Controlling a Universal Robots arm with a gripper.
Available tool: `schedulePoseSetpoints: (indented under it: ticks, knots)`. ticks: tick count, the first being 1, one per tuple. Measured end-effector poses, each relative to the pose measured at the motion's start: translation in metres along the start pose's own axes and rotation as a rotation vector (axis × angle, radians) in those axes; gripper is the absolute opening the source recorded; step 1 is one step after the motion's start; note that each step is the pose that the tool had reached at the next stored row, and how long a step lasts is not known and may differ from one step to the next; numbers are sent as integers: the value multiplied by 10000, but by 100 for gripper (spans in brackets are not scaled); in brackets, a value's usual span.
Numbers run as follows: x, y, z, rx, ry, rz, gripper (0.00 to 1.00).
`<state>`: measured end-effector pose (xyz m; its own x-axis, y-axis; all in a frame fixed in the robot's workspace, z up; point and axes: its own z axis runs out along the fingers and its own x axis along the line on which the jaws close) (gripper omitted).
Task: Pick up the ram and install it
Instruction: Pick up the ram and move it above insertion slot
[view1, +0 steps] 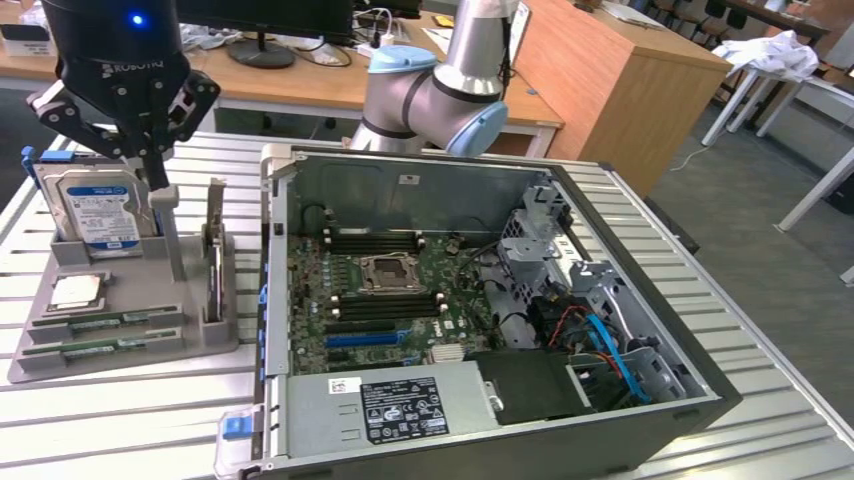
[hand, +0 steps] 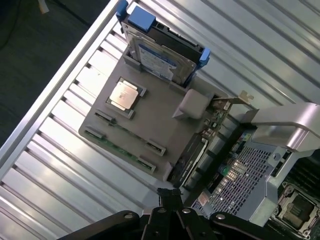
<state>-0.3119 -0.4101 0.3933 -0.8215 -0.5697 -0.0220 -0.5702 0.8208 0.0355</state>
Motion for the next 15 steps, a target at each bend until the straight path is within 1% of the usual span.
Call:
schedulePoseSetpoints:
  ticks: [15]
  knots:
    - [0, 0, 0, -16, 28, -785, 10]
